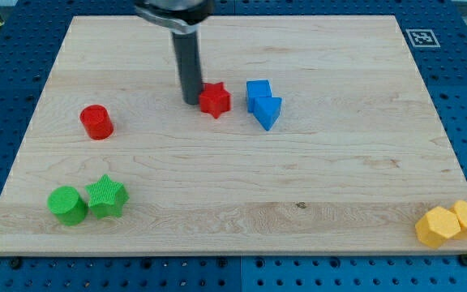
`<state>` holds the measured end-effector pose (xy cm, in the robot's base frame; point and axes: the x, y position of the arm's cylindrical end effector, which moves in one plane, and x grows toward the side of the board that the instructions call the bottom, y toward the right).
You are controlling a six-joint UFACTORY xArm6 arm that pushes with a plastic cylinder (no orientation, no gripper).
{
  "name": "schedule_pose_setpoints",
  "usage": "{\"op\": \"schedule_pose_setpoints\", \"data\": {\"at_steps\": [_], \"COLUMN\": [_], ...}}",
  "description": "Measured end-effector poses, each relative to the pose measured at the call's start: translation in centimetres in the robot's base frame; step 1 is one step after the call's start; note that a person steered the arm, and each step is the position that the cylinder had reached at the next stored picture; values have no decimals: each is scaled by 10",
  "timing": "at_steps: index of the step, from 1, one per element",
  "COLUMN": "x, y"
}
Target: Place the red circle to the top center of the board
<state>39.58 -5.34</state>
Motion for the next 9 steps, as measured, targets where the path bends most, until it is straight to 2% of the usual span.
{"op": "schedule_pose_setpoints", "data": {"at_steps": [2, 4, 6, 7, 8, 9], "x": [5, 5, -12, 19, 81, 104], "y": [32, 33, -131, -186, -194, -136]}}
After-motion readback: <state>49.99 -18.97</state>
